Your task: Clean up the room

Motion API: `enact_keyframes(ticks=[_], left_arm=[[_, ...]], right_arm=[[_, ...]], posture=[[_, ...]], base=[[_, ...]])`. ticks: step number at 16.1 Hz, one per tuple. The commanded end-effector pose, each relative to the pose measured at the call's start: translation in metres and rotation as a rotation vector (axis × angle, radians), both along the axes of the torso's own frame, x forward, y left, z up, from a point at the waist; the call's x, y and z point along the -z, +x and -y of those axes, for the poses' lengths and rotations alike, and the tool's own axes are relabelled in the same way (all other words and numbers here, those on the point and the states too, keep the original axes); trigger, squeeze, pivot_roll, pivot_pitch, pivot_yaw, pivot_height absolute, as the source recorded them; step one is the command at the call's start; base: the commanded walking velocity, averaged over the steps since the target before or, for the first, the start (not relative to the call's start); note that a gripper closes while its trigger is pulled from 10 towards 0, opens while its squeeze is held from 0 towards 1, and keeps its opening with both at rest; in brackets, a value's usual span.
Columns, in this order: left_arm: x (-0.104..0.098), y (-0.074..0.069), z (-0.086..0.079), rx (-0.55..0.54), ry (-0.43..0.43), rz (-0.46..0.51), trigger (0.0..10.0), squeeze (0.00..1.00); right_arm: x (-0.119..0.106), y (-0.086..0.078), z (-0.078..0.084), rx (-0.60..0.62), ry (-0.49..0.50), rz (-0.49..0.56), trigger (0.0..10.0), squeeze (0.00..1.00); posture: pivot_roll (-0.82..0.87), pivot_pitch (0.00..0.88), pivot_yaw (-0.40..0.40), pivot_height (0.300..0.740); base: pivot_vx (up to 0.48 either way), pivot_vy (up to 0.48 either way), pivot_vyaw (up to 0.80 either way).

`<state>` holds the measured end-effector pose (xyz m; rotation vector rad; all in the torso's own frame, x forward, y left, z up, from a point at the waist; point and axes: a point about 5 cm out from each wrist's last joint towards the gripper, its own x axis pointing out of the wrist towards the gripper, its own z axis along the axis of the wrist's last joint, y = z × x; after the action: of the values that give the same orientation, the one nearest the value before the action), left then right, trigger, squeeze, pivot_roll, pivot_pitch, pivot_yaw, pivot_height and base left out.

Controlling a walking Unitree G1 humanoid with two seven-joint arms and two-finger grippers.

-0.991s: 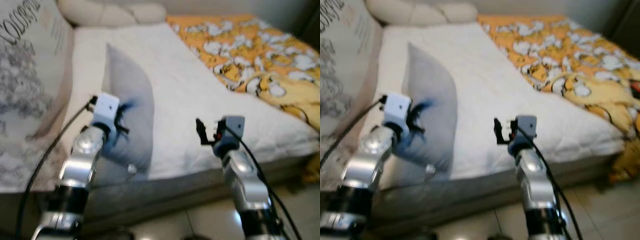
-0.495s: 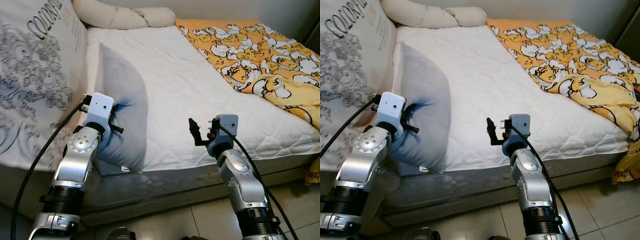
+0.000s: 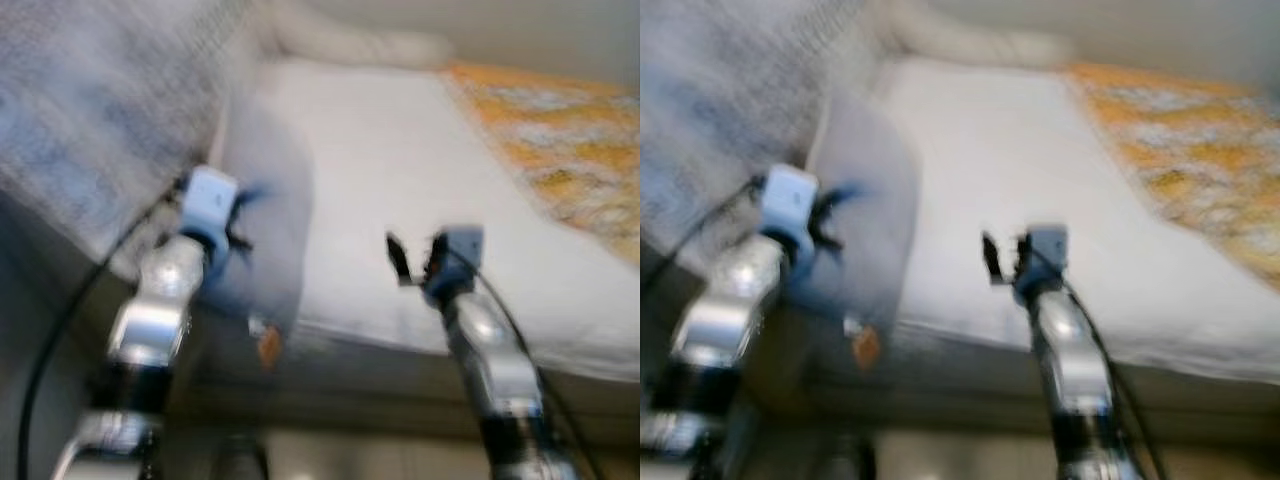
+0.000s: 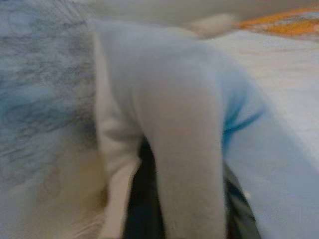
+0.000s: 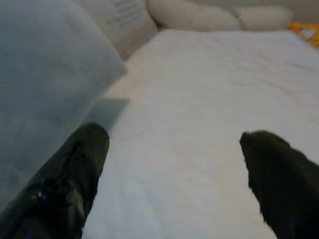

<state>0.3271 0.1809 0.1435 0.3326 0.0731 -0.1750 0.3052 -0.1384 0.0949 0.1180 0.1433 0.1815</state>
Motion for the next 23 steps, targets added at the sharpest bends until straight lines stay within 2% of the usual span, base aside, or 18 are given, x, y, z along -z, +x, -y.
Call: enact_keyframes(ticks=[1,9,23], left_arm=[[-0.0182,0.0059,0.0101,0.036,0.002,0.072,10.0,0.0],[-0.0191,0.0089,0.0164,0.071,0.01,0.073,10.0,0.0],[-0.0217,0.0136,0.012,0.057,0.028,0.073,10.0,0.0]], right_arm=[[0.0035,-0.0011,0.0004,0.005,0.005,-0.02,10.0,0.0],[0.0051,-0.001,0.0046,0.039,-0.004,-0.024,10.0,0.0],[0.0031,0.0005,0.0025,0.046,0.021,-0.014,10.0,0.0]], posture=[[0.02,0.0,-0.044,0.74],[0.02,0.0,-0.033,0.74],[0.01,0.0,-0.02,0.74]], base=[[0.274,0.0,0.0],[0.274,0.0,0.0],[0.283,0.0,0.0]])
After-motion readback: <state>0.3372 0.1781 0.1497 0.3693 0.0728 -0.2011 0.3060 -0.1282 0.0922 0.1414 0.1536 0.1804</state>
